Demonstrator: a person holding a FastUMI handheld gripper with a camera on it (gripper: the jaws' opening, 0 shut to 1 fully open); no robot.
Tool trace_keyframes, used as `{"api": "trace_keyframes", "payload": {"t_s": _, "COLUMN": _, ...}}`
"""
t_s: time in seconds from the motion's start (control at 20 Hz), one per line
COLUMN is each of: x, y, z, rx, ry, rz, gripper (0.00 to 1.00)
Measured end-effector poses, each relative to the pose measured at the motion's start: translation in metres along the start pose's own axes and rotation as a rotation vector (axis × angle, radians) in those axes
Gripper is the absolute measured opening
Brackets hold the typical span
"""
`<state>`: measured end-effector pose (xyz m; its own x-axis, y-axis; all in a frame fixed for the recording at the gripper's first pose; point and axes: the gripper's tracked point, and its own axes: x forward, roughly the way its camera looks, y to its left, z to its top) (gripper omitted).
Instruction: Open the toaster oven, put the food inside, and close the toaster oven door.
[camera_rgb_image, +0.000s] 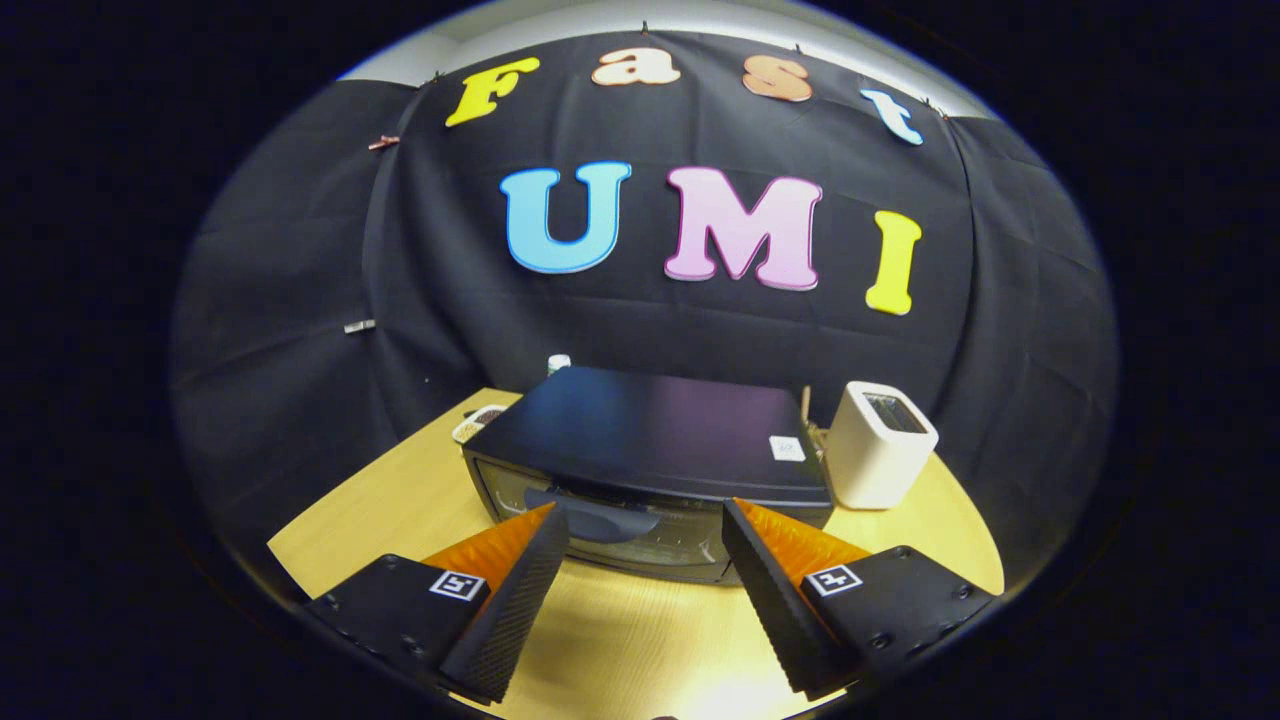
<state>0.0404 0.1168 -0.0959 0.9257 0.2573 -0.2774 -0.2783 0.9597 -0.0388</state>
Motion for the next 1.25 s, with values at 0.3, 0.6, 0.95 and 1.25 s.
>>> {"api": "trace_keyframes", "payload": {"t_s": 0.3, "x": -0.049, "y": -0.071, "z": 0.051, "rx": 0.116, "ry": -0.108, "rz": -0.100, "gripper": 0.99}}
{"api": "trace_keyframes", "payload": {"t_s": 0.6, "x": -0.103, "y": -0.144, "z": 0.059, "rx": 0.138, "ry": -0.150, "rz": -0.235, "gripper": 0.99}}
{"api": "trace_keyframes", "payload": {"t_s": 0.95, "x": -0.123, "y": -0.173, "z": 0.054, "rx": 0.200, "ry": -0.161, "rz": -0.309, "gripper": 0.99}}
{"api": "trace_keyframes", "payload": {"t_s": 1.25, "x": -0.107, "y": -0.162, "z": 0.066, "rx": 0.180, "ry": -0.169, "rz": -0.274, "gripper": 0.99}}
